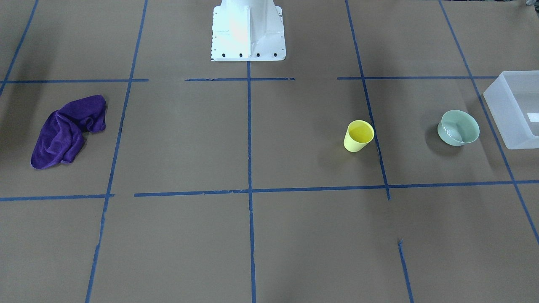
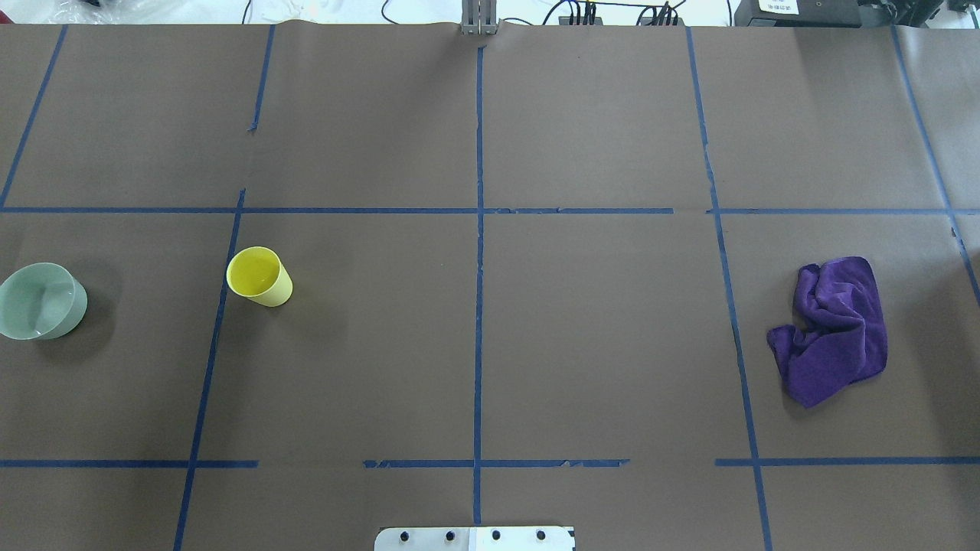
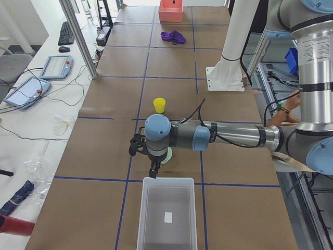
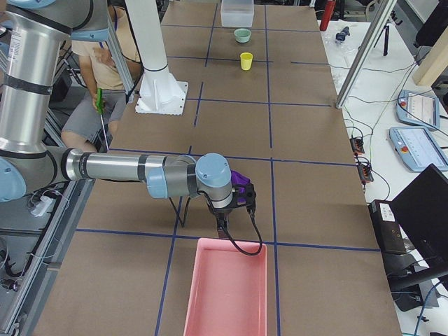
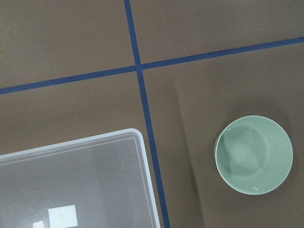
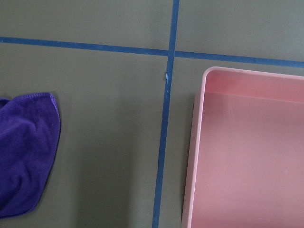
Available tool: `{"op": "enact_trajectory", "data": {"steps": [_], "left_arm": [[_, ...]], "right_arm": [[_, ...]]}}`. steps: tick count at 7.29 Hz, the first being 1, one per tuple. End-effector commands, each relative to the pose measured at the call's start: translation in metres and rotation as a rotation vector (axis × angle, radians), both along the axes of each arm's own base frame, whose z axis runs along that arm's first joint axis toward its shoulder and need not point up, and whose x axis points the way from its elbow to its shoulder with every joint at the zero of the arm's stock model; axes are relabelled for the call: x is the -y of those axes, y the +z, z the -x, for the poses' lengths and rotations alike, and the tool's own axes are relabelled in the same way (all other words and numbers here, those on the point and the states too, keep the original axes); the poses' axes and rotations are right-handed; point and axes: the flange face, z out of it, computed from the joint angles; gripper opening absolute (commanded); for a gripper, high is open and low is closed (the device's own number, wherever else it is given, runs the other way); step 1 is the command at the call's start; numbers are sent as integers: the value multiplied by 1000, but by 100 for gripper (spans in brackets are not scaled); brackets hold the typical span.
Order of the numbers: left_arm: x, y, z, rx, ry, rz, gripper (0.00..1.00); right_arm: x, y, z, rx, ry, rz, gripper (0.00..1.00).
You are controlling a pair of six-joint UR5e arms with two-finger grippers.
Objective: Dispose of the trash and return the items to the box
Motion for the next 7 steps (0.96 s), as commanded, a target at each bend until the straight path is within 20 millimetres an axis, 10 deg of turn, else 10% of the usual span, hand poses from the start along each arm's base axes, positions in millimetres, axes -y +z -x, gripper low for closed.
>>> {"op": "enact_trajectory", "data": {"steps": [1,4,7], "left_arm": [[4,-8,1,9,-1,-19,100],[24,-36,3,63,-9,-111,100],[69,-77,-2,62,-22,-592,100]], "right_arm": [[0,0,1,-1,-5,-3,100],[1,-4,2,3,-3,-8,100],[49,-67,3,20,0,-286,100]]}}
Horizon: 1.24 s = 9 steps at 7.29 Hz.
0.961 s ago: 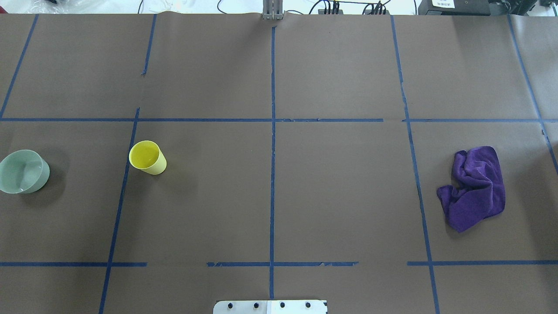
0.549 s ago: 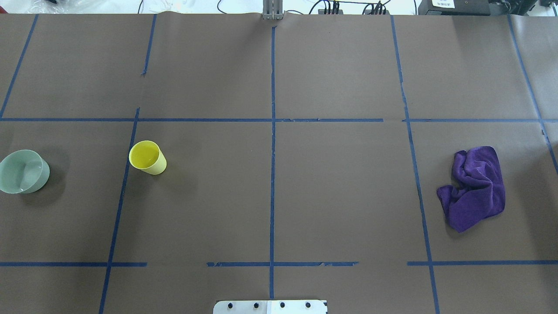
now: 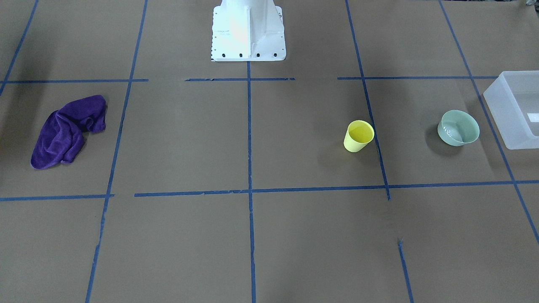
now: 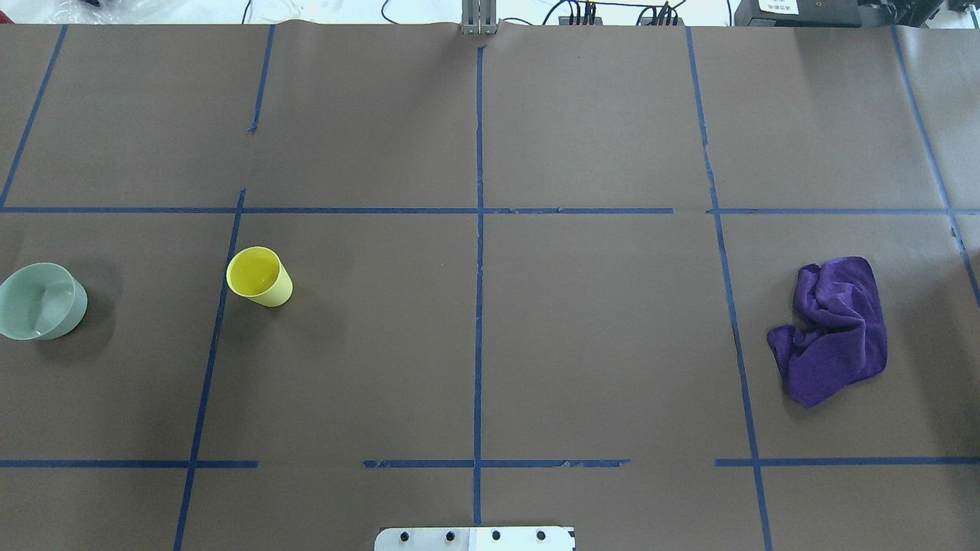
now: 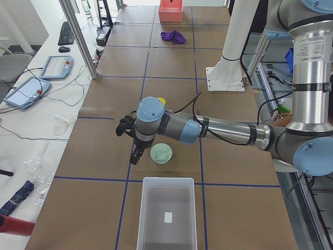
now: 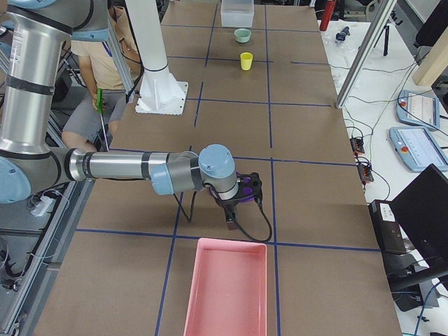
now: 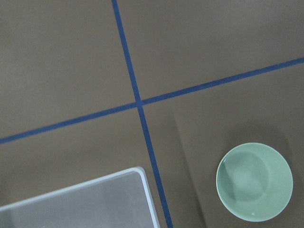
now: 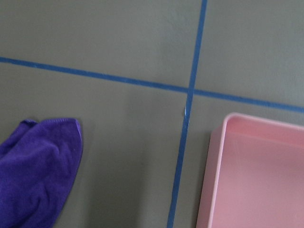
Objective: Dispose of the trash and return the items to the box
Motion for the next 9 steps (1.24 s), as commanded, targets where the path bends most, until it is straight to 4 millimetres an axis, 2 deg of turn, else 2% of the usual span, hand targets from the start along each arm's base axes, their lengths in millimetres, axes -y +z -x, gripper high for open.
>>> {"op": "enact_trajectory", "data": {"steps": [1,3,4,5,6,7,8,9], "left_arm": [[19,-13,-4,-28,-19,-249,100],[11,-38,-23,-264,-114,-115,100],[9,-66,-71,-299,-126,-58,100],[-7,-98,-132,-304,-142,-34,100],[-22,-104,-177,-337,-161,66,100],[-38,-118,-221,-381,-264,172,100],[-53,-123,-261,-429,-336,293,95],[-65,-124,-293,-466,-409,404,81]], "right_arm": [[20,-22,5,61,0,-75,100],[22,-23,6,94,22,-37,100],[21,-23,8,119,19,-25,100],[21,-18,8,127,18,-14,100],[21,-19,8,127,17,-16,100],[19,-18,8,129,16,-14,100],[17,-15,8,127,16,-9,100],[16,-13,8,128,18,-2,100]]}}
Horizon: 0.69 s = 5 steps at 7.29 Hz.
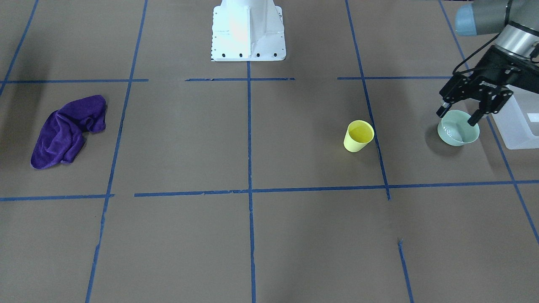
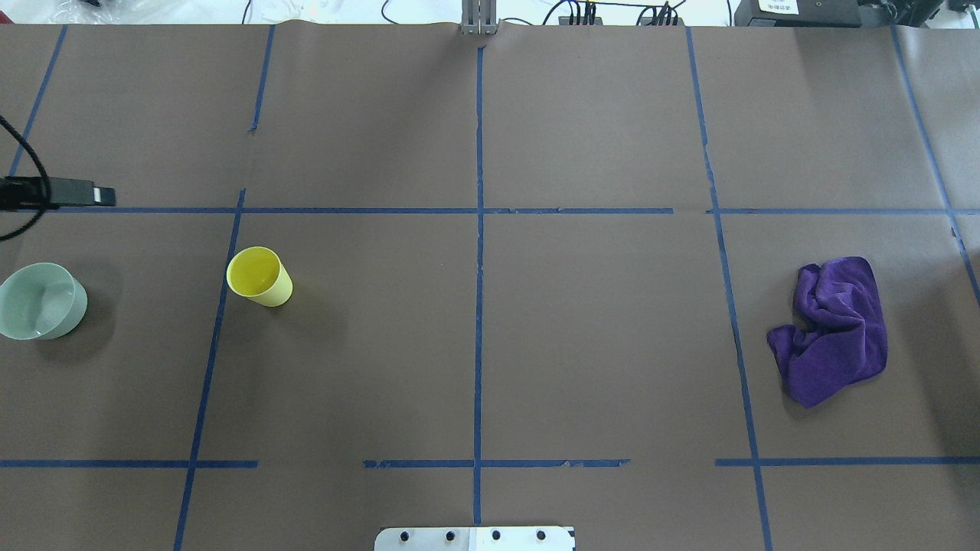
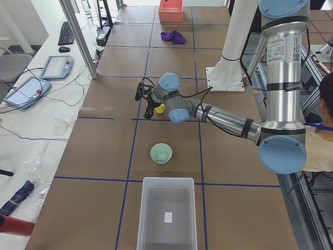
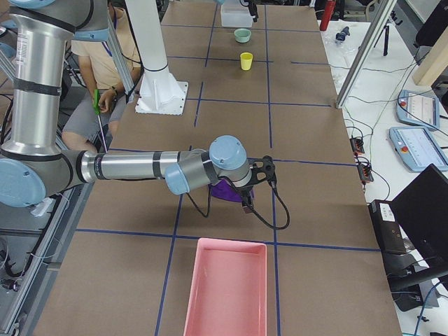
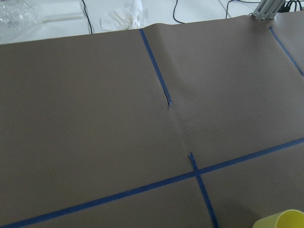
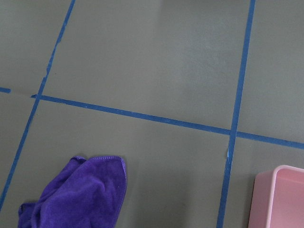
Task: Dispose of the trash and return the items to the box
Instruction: 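Reach the left gripper to the yellow cup and grasp it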
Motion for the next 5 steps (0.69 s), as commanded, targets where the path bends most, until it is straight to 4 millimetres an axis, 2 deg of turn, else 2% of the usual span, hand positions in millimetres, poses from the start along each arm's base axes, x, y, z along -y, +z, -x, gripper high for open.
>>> {"op": "enact_trajectory", "data": {"steps": [1,2,3,5], "left_arm": [[-35,-4,-79,-109,-136,251,69],[-51,-5,-107,-148,-154,335,62],[-60,-1,-124,-150,-167,365,58],[-59,2,-130,-136,-169,380,53]], "right_arm": [[-6,6,0,0,0,15,100],[-9,9,0,1,-1,23,100],[-10,10,0,1,-1,25,100],[-12,12,0,1,-1,29,100]]}}
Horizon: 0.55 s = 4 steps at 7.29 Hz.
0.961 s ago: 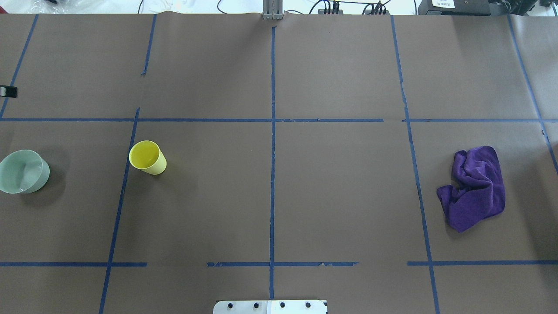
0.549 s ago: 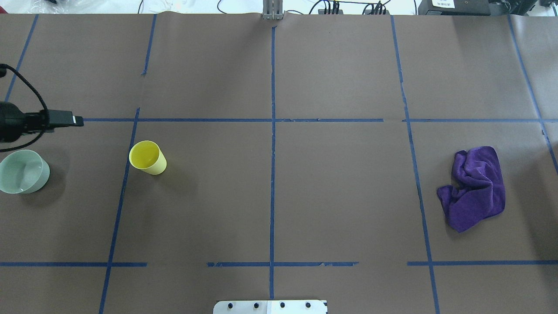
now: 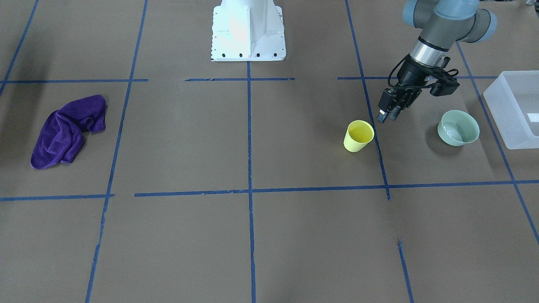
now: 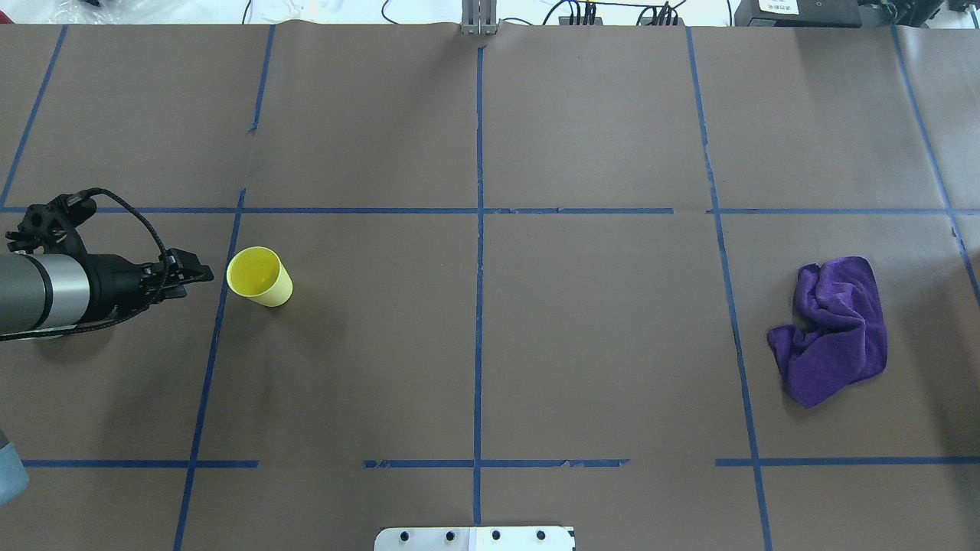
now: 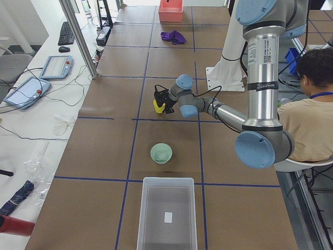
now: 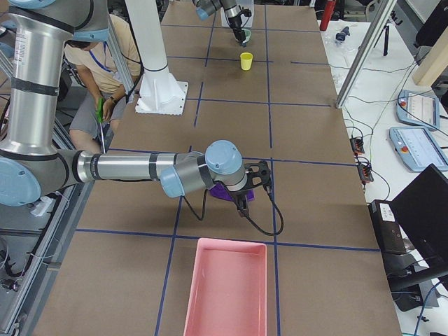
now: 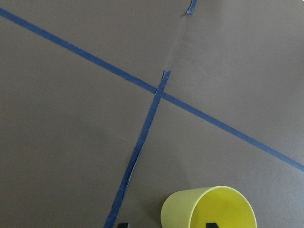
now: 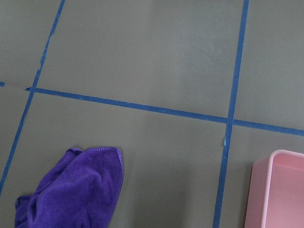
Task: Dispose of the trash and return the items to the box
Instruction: 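Reach the left gripper to the yellow cup and grasp it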
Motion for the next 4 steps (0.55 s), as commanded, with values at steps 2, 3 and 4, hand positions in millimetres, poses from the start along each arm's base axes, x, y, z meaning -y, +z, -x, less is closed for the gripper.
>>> {"op": "enact_trajectory", "data": {"steps": [2,3,4], "left_arm": [[13,-24,-26,15,0,26,51],[17,-25,-32,19,-2,28,51],[23,-25,-40,20,-2,29,49]], "right_arm": [[-4,4,0,0,-1,8,100],[-4,4,0,0,-1,9,100],[-4,4,0,0,-1,7,100]]}}
